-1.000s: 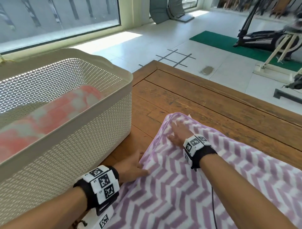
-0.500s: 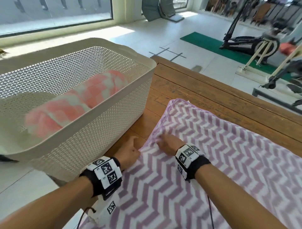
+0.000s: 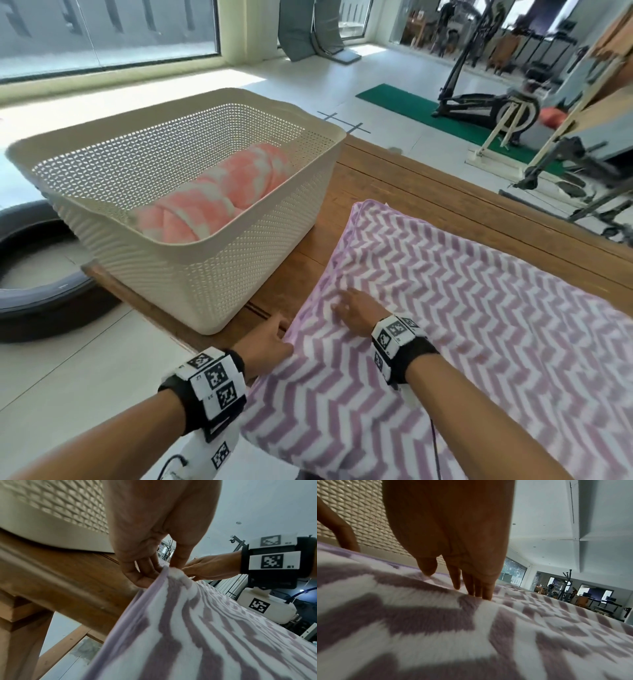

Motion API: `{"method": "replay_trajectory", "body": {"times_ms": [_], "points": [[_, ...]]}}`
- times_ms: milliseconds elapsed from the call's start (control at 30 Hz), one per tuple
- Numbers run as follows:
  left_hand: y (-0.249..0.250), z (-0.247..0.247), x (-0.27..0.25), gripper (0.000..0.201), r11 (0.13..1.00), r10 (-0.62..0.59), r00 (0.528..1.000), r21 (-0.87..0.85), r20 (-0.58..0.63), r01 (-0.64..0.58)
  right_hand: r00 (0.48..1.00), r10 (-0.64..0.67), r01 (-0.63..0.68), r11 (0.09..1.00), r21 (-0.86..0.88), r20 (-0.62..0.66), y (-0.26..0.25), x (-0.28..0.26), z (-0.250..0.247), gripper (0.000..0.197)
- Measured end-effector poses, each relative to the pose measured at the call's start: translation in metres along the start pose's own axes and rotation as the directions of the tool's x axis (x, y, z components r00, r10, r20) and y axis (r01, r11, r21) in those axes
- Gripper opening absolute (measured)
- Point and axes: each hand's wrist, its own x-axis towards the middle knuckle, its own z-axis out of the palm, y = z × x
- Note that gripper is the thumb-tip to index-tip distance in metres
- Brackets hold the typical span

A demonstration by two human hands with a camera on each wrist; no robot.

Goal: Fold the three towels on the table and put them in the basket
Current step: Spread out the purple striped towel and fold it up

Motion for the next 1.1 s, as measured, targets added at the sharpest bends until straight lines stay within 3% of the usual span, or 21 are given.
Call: {"method": "replay_trajectory", "body": {"times_ms": [67,233,300,367,433,533,633,733,800,833,900,1000,1100], "points": [[-0.009,-0.001,-0.008,0.014,0.995,-0.006,1.000,0.099,0.000,0.006,0.999,-0.009,0.009,1.000,-0.003,-0.050,-0.003,-0.014,0.004,0.054],[-0.031,0.002,-0.018,0.025,0.955,-0.019,0.996,0.293,-0.093,0.046,0.997,-0.081,0.080,0.991,-0.104,-0.001,-0.009,-0.036,0.025,0.060],[-0.037,0.007,-0.024,0.035,0.934,-0.029,0.990,0.348,-0.141,0.077,0.996,-0.073,0.066,0.990,-0.123,-0.054,-0.012,-0.040,0.029,0.060],[-0.045,0.013,-0.034,0.041,0.920,-0.071,0.990,0.375,-0.122,0.112,0.989,-0.071,0.057,0.992,-0.111,-0.129,-0.017,-0.046,0.035,0.059],[-0.056,0.016,-0.038,0.034,0.919,-0.110,0.993,0.376,-0.047,0.119,0.986,-0.058,0.045,0.995,-0.087,-0.155,-0.022,-0.056,0.043,0.060],[-0.070,0.014,-0.044,0.037,0.947,-0.125,0.991,0.305,0.048,0.105,0.990,-0.065,0.056,0.995,-0.079,-0.123,-0.023,-0.076,0.060,0.065],[-0.071,0.011,-0.053,0.029,0.986,-0.155,0.986,0.068,0.059,0.151,0.969,-0.097,0.088,0.995,-0.049,-0.227,-0.025,-0.101,0.074,0.066],[-0.066,0.008,-0.060,0.021,0.985,-0.161,0.975,-0.094,-0.156,0.147,0.973,-0.109,0.105,0.994,-0.028,-0.203,-0.021,-0.125,0.091,0.065],[-0.065,0.007,-0.064,0.026,0.990,-0.128,0.922,-0.097,-0.366,0.099,0.991,-0.077,0.069,0.995,-0.073,-0.111,-0.011,-0.139,0.102,0.067],[-0.065,0.006,-0.066,0.028,0.992,-0.118,0.906,-0.093,-0.407,0.088,0.994,-0.060,0.051,0.994,-0.095,-0.096,-0.006,-0.146,0.106,0.068],[-0.067,0.008,-0.069,0.022,0.988,-0.142,0.932,-0.108,-0.332,0.112,0.990,-0.052,0.037,0.993,-0.114,-0.127,0.001,-0.159,0.114,0.074],[-0.075,0.019,-0.081,0.010,0.978,-0.196,0.965,-0.111,-0.174,0.179,0.947,-0.136,0.111,0.989,-0.101,-0.292,-0.001,-0.179,0.137,0.087],[-0.084,0.034,-0.096,0.020,0.961,-0.219,0.962,-0.206,-0.166,0.183,0.870,-0.249,0.207,0.968,-0.144,-0.425,-0.012,-0.196,0.176,0.063]]}}
